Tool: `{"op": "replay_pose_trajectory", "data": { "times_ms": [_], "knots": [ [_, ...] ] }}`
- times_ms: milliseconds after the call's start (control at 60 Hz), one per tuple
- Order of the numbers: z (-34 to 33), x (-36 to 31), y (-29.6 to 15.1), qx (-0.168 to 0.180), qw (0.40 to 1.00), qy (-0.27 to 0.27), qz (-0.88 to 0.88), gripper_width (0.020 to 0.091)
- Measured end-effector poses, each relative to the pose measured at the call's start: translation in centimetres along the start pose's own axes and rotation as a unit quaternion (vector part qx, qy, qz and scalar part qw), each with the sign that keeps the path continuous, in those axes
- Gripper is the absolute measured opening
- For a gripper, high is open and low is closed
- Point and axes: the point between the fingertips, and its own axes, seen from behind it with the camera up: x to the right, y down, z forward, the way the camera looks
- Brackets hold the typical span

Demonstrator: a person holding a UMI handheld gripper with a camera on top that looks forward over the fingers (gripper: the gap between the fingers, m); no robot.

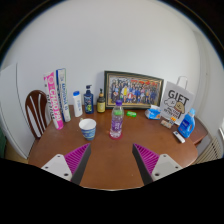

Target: Pour water

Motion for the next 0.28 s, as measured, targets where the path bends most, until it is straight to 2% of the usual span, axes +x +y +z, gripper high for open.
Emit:
{"op": "replay_pose_trajectory", "data": {
  "times_ms": [283],
  "knots": [
    [-0.66, 0.69, 0.01, 0.001, 1.000, 0.009, -0.016, 0.0856]
  ]
}}
